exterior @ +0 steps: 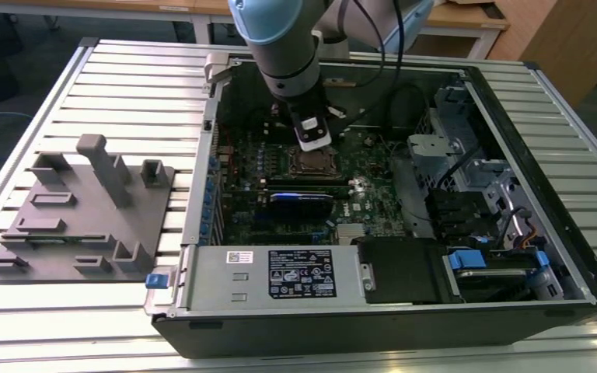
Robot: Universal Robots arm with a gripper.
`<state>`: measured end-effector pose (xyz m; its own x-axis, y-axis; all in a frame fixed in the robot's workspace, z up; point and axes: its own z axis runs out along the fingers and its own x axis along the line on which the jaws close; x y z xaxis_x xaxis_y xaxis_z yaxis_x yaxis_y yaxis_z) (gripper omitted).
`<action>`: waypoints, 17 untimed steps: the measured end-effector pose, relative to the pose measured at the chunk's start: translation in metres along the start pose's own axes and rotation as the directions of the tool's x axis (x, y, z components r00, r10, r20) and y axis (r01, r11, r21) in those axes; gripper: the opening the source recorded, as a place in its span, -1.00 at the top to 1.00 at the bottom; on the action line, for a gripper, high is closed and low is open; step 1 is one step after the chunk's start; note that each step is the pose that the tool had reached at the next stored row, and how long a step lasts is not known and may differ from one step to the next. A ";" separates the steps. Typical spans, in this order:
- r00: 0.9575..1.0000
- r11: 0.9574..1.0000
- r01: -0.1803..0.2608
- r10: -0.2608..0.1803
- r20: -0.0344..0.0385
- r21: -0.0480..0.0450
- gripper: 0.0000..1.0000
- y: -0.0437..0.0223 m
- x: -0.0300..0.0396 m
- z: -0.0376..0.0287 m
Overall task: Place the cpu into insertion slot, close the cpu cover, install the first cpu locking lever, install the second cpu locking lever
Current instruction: 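Install the first cpu locking lever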
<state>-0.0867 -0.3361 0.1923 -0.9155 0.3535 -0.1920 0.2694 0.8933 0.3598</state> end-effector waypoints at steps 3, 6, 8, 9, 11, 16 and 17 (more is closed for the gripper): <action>1.000 1.000 0.003 -0.003 0.009 0.000 0.80 -0.0012 0.0027 0.0005; 1.000 1.000 0.004 -0.004 0.010 0.000 0.80 -0.0016 0.0029 0.0014; 1.000 1.000 0.004 -0.004 0.010 0.001 0.80 -0.0021 0.0032 0.0025; 1.000 1.000 0.005 -0.005 0.011 0.001 0.80 -0.0023 0.0033 0.0031; 1.000 1.000 0.005 -0.005 0.011 0.002 0.80 -0.0026 0.0035 0.0039; 1.000 1.000 0.008 -0.008 0.015 0.010 0.80 -0.0033 0.0038 0.0056; 1.000 1.000 0.009 -0.009 0.016 0.012 0.80 -0.0034 0.0039 0.0059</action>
<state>-0.0894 -0.3361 0.1850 -0.9130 0.3498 -0.2098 0.2649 0.8996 0.3472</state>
